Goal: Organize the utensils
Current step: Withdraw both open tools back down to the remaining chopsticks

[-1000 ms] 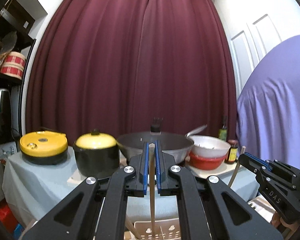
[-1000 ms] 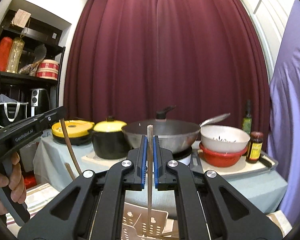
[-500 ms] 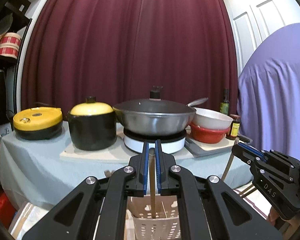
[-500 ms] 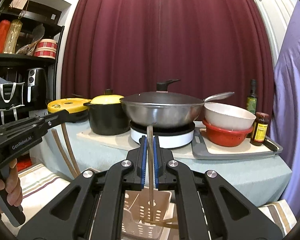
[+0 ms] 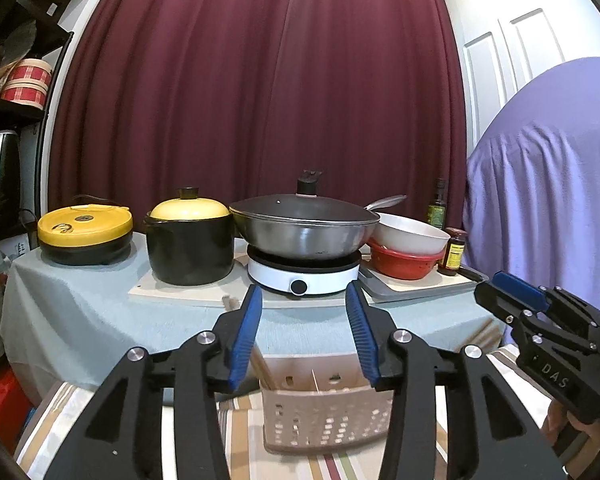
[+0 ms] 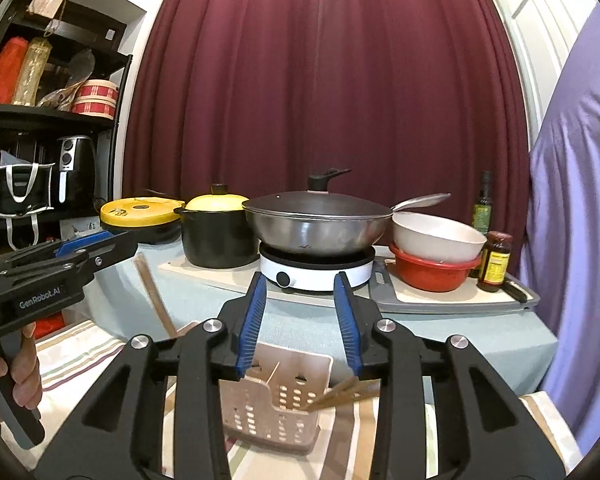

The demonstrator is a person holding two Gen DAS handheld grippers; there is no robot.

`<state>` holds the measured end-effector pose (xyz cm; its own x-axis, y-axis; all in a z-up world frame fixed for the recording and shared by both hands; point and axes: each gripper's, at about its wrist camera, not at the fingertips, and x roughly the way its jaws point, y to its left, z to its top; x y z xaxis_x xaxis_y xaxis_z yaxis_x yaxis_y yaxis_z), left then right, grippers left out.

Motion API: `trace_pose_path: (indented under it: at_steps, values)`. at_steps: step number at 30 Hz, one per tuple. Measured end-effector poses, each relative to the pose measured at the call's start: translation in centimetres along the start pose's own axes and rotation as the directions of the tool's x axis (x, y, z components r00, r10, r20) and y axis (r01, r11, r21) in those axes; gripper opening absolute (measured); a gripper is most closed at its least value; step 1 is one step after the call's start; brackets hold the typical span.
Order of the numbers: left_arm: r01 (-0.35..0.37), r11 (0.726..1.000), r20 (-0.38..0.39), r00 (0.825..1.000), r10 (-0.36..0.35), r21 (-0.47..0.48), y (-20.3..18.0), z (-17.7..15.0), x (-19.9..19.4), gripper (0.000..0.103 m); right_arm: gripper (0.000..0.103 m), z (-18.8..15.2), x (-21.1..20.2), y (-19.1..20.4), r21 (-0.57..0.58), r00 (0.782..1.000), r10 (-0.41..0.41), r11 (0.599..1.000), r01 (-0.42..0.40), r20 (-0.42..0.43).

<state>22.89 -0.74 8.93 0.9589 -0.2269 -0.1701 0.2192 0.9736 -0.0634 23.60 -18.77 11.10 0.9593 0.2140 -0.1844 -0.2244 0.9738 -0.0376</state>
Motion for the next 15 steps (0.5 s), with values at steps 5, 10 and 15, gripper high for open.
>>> trace_pose_path:
  at_steps: [5, 10, 15]
  values:
    - [0.003, 1.0, -0.028, 1.0, -0.004, -0.007, -0.3, -1.7, -2.7, 0.048, 0.035, -1.1, -3.3, 0.9, -0.011, 1.0, 0.001, 1.0, -0.002, -0.018]
    - [-0.001, 1.0, -0.081, 0.997, -0.001, -0.016, -0.5, -4.4, -5.0, 0.048, 0.035, -3.9, -6.3, 1.8, -0.012, 0.997, 0.008, 1.0, -0.009, -0.075]
    - [-0.013, 1.0, -0.138, 0.99, 0.009, -0.026, -0.9, -7.3, -6.9, 0.048, 0.035, -7.3, -9.1, 2.5, 0.007, 0.99, 0.015, 1.0, -0.014, -0.139]
